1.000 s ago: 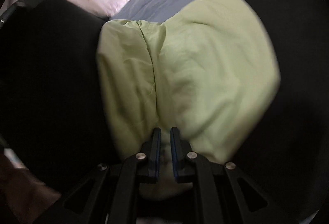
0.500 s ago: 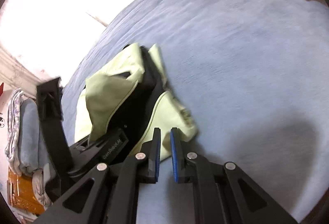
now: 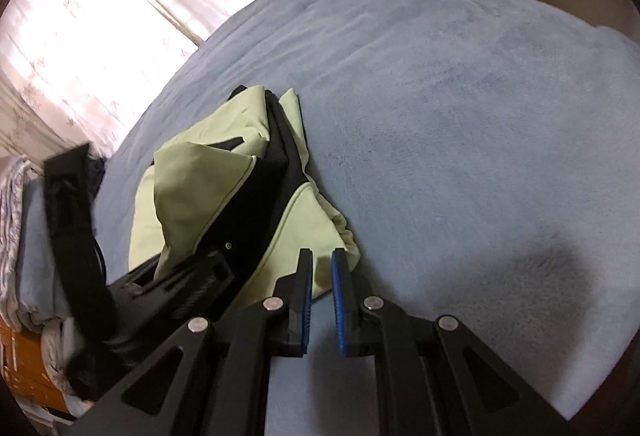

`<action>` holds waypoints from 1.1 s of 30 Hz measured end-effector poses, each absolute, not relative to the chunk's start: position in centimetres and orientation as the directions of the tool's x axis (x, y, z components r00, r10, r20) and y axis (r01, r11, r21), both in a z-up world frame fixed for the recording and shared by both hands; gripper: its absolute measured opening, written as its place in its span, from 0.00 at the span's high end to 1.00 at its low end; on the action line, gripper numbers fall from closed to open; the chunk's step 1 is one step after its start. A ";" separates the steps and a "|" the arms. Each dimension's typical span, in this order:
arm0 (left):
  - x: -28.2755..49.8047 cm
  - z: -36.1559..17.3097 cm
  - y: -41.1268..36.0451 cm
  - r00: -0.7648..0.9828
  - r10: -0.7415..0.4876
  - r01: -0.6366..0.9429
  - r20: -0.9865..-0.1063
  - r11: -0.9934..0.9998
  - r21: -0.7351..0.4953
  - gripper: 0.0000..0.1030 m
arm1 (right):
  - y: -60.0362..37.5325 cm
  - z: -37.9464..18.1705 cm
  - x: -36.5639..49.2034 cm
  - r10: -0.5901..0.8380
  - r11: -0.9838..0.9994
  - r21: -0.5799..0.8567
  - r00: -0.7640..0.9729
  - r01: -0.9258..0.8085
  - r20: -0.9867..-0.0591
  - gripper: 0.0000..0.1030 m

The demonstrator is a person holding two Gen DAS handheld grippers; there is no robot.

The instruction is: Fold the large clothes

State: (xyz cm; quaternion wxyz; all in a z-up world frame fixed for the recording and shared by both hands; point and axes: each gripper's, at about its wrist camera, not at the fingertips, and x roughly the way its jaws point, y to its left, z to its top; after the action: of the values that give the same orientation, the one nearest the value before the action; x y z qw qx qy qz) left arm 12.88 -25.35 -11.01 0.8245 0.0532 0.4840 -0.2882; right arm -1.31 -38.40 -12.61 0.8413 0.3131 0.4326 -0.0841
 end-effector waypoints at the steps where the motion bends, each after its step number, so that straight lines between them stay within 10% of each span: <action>1: 12.4 -10.6 -25.1 0.342 -0.447 0.527 -0.826 0.819 -0.225 0.31 | -38.4 -12.4 -1.3 0.126 0.795 0.442 0.600 0.415 -0.790 0.89; 2: 11.9 -10.5 -24.9 0.335 -0.459 0.526 -0.823 0.816 -0.241 0.18 | -38.6 -12.4 -1.0 0.127 0.795 0.440 0.594 0.418 -0.794 0.86; 6: 9.6 -8.7 -23.0 0.344 -0.486 0.533 -0.804 0.806 -0.259 0.17 | -39.5 -10.8 -1.4 0.121 0.773 0.462 0.614 0.435 -0.780 0.68; 22: 13.2 -8.5 -7.5 0.428 -0.341 0.119 -0.837 0.939 -0.322 0.17 | -37.1 -8.1 6.1 0.241 0.863 0.444 0.575 0.242 -0.782 0.67; 33: 13.2 -12.6 -9.7 0.364 -0.356 0.176 -0.861 0.934 -0.312 0.17 | -39.2 -15.2 12.1 0.504 0.692 0.649 0.434 0.315 -0.747 0.67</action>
State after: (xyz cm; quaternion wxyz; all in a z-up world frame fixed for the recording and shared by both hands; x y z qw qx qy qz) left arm 13.17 -9.67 -12.58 0.8216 -0.0834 0.5402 -0.1617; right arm 12.09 -39.22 -15.24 0.7528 0.3874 0.5285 0.0625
